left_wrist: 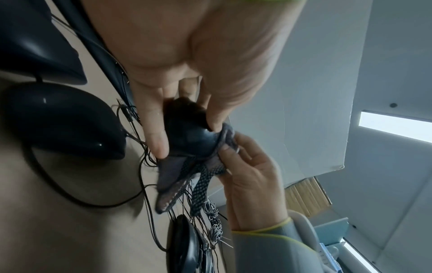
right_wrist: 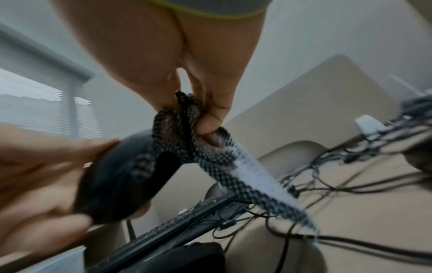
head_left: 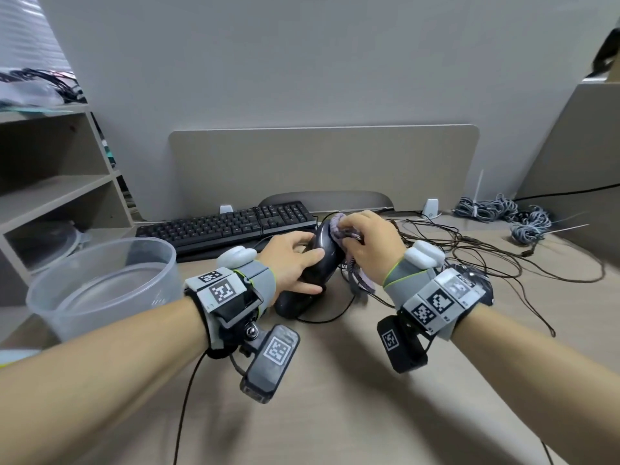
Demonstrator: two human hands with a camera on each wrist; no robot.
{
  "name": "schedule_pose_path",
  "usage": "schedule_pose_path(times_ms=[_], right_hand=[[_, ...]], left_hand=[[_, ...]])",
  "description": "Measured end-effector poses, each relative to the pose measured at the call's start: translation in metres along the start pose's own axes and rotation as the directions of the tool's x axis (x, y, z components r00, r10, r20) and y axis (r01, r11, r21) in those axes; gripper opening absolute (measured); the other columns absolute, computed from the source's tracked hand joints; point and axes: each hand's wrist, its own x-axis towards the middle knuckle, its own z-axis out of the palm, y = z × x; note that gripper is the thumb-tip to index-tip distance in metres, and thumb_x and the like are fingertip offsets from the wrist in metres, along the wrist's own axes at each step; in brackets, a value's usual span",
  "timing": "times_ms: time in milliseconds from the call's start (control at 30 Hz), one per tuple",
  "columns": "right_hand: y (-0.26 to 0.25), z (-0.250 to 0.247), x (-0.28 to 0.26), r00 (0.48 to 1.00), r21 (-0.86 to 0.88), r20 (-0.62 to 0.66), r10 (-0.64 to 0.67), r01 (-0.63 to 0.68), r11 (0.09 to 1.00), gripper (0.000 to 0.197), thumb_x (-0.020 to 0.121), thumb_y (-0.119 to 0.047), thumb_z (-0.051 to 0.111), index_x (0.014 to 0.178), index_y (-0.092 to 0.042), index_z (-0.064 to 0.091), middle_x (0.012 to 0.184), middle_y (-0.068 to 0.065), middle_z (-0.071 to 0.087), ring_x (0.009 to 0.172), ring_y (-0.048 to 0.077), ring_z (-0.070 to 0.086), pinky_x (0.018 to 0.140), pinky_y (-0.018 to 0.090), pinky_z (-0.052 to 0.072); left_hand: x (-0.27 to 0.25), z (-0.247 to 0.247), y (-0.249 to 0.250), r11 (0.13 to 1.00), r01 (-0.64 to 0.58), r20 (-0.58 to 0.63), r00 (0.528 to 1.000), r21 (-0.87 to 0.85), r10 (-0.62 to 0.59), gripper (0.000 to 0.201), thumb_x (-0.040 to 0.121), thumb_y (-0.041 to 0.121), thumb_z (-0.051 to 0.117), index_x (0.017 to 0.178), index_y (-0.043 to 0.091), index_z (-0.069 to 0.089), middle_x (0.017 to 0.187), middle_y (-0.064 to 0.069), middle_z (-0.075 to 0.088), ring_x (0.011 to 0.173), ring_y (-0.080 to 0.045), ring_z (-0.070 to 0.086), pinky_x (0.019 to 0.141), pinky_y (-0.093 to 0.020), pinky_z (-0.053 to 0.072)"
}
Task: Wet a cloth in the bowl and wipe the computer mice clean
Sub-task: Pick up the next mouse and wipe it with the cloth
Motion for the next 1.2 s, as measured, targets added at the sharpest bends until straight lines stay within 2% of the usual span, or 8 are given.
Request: schedule_pose_path(times_ms=[233,367,500,667,733,833,1000,1200], right_hand=[[-0.013,0.012,-0.009,0.992,-0.036,0.07,-0.108,0.111,0.993,0.026,0.079,-0.002,0.056,0.097,-0.014,0.071,0.102,0.014,0.06,0.097,0.031,0.057,0.08,0.029,0.038],[-0.005,0.004,-0.004,0.999,-0.05,0.032,-0.033,0.034,0.998,0.025,0.08,-0.008,0.052,0.096,-0.013,0.071,0.096,0.017,0.06,0.092,0.033,0.058,0.078,0.032,0.042],[-0.025,0.012,-0.019,0.978,0.015,0.102,-0.183,0.183,0.983,0.031,0.074,-0.008,0.046,0.087,-0.01,0.074,0.094,0.015,0.06,0.088,0.02,0.056,0.076,0.023,0.04],[-0.013,0.003,-0.012,0.994,-0.03,0.066,-0.085,0.087,0.996,0.03,0.076,-0.001,0.051,0.095,-0.012,0.071,0.096,0.016,0.06,0.091,0.032,0.058,0.075,0.029,0.039],[-0.017,0.009,-0.023,0.981,-0.021,0.116,-0.156,0.159,0.987,0.028,0.075,-0.001,0.052,0.094,-0.01,0.07,0.097,0.016,0.061,0.09,0.031,0.058,0.075,0.029,0.04],[-0.008,0.006,-0.021,0.993,-0.019,0.113,-0.031,0.034,0.999,0.025,0.075,0.003,0.055,0.094,-0.009,0.066,0.097,0.014,0.062,0.094,0.031,0.058,0.074,0.024,0.033],[-0.026,0.011,-0.031,0.967,0.019,0.159,-0.198,0.198,0.98,0.02,0.077,-0.002,0.056,0.092,-0.012,0.064,0.093,0.011,0.054,0.085,0.029,0.054,0.074,0.033,0.041],[-0.033,0.016,-0.035,0.925,-0.068,0.201,-0.321,0.341,0.938,0.013,0.081,-0.018,0.054,0.089,-0.019,0.063,0.096,0.008,0.05,0.077,0.03,0.054,0.062,0.039,0.047]], left_hand=[[-0.001,0.003,-0.002,0.995,-0.001,0.023,1.0,0.101,-0.001,0.013,0.093,0.008,0.062,0.104,0.013,0.061,0.107,-0.013,0.061,0.105,-0.035,0.062,0.061,-0.047,0.061],[-0.003,0.001,-0.001,0.992,-0.004,0.002,1.0,0.123,0.004,0.022,0.091,0.009,0.064,0.111,0.017,0.061,0.12,-0.008,0.06,0.11,-0.033,0.062,0.068,-0.05,0.06],[-0.004,0.001,-0.001,0.993,0.003,0.016,1.0,0.118,-0.005,0.015,0.091,0.003,0.063,0.104,0.012,0.062,0.102,-0.012,0.061,0.105,-0.035,0.06,0.063,-0.047,0.061],[-0.007,0.002,-0.003,0.996,0.029,-0.016,0.999,0.08,-0.027,0.028,0.091,0.009,0.064,0.119,0.014,0.061,0.124,-0.015,0.058,0.111,-0.037,0.06,0.063,-0.047,0.061],[-0.005,-0.001,-0.001,0.998,0.056,-0.043,0.998,0.012,-0.055,0.021,0.093,0.008,0.061,0.114,0.01,0.062,0.123,-0.016,0.059,0.104,-0.036,0.063,0.064,-0.048,0.061],[-0.002,-0.006,0.003,0.984,0.132,-0.056,0.989,-0.124,-0.139,0.006,0.096,0.013,0.059,0.099,0.008,0.059,0.116,-0.015,0.058,0.081,-0.031,0.067,0.065,-0.047,0.061],[0.003,-0.004,0.007,0.952,0.2,-0.026,0.977,-0.232,-0.211,0.037,0.091,0.014,0.064,0.119,-0.007,0.054,0.106,-0.026,0.065,0.086,-0.036,0.069,0.066,-0.052,0.06],[0.001,0.001,0.011,0.951,0.2,-0.06,0.974,-0.236,-0.22,0.029,0.097,0.012,0.055,0.122,-0.003,0.054,0.091,-0.016,0.064,0.065,-0.027,0.064,0.058,-0.044,0.058]])
